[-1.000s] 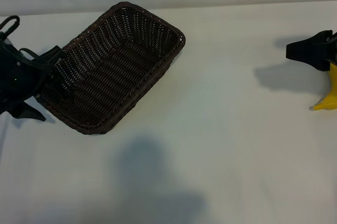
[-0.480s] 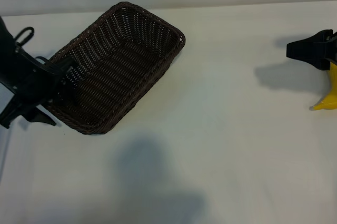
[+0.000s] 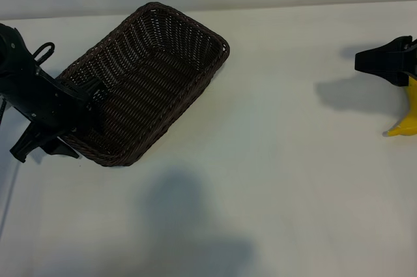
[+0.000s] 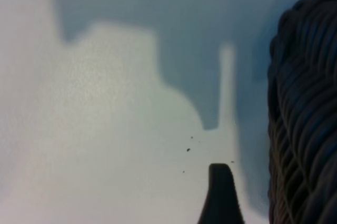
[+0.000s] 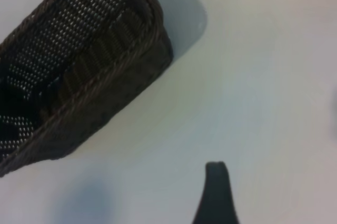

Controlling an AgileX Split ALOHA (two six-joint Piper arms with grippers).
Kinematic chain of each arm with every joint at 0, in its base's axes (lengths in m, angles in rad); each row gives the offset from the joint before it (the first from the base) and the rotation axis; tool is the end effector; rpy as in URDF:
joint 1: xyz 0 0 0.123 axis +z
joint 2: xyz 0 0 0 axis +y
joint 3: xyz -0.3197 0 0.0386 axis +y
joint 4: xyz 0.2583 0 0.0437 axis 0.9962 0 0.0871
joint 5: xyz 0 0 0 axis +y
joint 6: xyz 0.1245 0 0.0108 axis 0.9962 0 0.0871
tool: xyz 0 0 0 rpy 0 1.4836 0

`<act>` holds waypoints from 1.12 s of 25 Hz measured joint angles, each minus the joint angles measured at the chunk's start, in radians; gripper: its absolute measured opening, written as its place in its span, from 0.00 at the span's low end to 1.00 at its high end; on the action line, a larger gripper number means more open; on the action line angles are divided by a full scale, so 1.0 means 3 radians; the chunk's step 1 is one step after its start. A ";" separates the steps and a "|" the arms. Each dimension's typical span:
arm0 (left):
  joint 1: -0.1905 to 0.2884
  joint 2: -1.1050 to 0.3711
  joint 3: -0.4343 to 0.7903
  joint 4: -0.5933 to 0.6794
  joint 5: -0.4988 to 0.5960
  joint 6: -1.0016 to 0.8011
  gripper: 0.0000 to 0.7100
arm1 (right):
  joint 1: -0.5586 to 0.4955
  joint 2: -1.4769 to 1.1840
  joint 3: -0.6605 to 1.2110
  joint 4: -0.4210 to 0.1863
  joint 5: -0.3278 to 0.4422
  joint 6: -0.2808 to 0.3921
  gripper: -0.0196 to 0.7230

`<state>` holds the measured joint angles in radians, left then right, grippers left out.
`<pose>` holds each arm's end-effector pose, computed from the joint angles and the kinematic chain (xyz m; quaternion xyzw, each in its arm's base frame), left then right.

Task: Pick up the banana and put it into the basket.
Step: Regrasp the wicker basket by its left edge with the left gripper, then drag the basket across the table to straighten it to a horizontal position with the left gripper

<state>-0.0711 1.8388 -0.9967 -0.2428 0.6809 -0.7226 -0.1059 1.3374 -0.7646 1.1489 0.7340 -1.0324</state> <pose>0.3426 -0.0434 0.1353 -0.4010 0.9099 -0.1019 0.0299 0.2769 0.0474 0.2661 -0.0709 0.8886 0.2822 0.3547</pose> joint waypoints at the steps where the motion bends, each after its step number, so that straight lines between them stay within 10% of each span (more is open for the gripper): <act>1: 0.0000 0.0000 0.0004 0.0000 -0.0008 0.0000 0.77 | 0.0000 0.0000 0.0000 0.0000 -0.0003 0.0000 0.79; 10: 0.0000 0.0000 0.0008 -0.0028 -0.0071 -0.0052 0.30 | 0.0000 0.0000 0.0000 0.0000 -0.0006 -0.0003 0.79; 28: 0.0000 -0.0132 0.0008 -0.0088 -0.0060 0.0009 0.24 | 0.0000 0.0000 0.0000 0.0000 -0.0006 0.0001 0.79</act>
<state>-0.0711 1.7991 -0.9943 -0.2693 0.6630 -0.7200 -0.1059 1.3374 -0.7646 1.1489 0.7322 -1.0321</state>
